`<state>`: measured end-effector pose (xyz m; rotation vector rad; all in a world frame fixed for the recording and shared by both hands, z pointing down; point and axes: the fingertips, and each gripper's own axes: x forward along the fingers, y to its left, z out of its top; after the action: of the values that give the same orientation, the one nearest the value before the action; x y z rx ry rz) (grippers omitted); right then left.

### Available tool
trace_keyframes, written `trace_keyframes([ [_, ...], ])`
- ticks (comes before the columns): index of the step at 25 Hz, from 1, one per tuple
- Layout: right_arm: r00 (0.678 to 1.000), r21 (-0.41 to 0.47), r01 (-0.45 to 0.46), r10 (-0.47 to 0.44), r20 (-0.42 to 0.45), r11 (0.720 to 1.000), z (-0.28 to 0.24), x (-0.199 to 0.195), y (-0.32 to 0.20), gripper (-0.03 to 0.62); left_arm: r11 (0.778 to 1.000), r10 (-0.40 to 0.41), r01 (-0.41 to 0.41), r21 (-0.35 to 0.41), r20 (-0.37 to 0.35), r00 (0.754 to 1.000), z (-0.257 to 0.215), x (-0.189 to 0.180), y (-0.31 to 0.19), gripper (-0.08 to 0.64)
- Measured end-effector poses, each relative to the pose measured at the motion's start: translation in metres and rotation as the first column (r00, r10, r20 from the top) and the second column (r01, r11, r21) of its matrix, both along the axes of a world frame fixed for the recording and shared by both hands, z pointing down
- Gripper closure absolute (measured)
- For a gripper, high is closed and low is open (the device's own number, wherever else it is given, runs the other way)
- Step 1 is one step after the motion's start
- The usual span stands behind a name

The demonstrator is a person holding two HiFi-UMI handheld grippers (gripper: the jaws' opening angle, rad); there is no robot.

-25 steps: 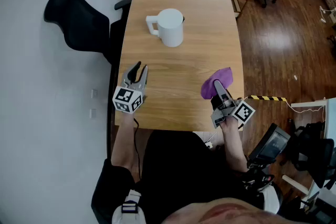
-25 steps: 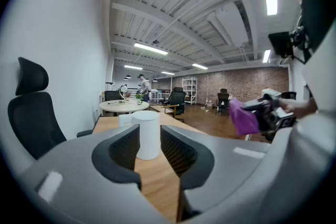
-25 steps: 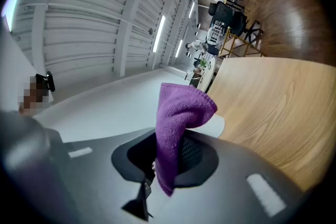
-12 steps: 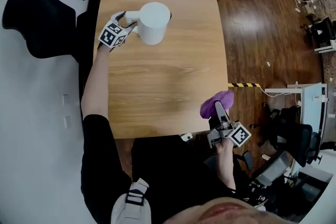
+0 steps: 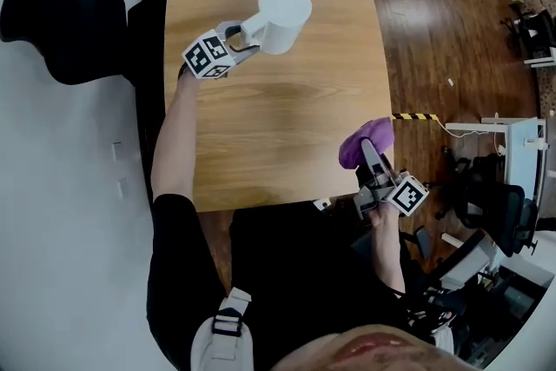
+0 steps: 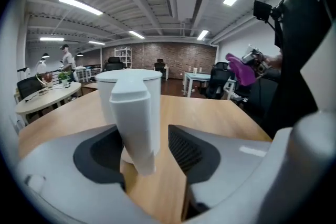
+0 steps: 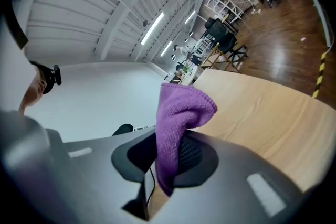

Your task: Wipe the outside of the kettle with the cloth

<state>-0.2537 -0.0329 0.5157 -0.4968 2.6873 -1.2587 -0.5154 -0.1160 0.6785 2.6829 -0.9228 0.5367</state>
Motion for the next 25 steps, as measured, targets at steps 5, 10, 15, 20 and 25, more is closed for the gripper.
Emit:
trace_keyframes([
  [5,0.992,0.063,0.126,-0.124,-0.037,0.990,-0.041,0.020,0.001,0.529,1.000,0.030,-0.030,-0.009,-0.030,0.999,-0.025,0.151,0.059,0.560],
  [10,0.973,0.007,0.119,-0.116,-0.197,0.993,-0.012,0.026,-0.030,0.529,0.987,-0.160,0.159,-0.018,-0.148,0.976,-0.024,0.187,0.072,0.560],
  [15,0.976,-0.040,0.137,-0.141,-0.163,0.990,-0.005,0.040,-0.031,0.529,0.713,-0.701,0.696,-0.084,-0.117,0.704,-0.009,0.184,0.041,0.365],
  [20,0.980,-0.072,0.137,-0.146,-0.137,0.988,-0.010,0.071,-0.030,0.529,0.399,-0.917,0.911,-0.102,-0.025,0.398,-0.005,0.194,-0.017,0.341],
  [25,0.985,-0.045,0.130,-0.134,-0.109,0.990,-0.007,0.096,-0.026,0.529,0.117,-0.992,0.974,-0.192,0.019,0.123,0.000,0.149,-0.020,0.484],
])
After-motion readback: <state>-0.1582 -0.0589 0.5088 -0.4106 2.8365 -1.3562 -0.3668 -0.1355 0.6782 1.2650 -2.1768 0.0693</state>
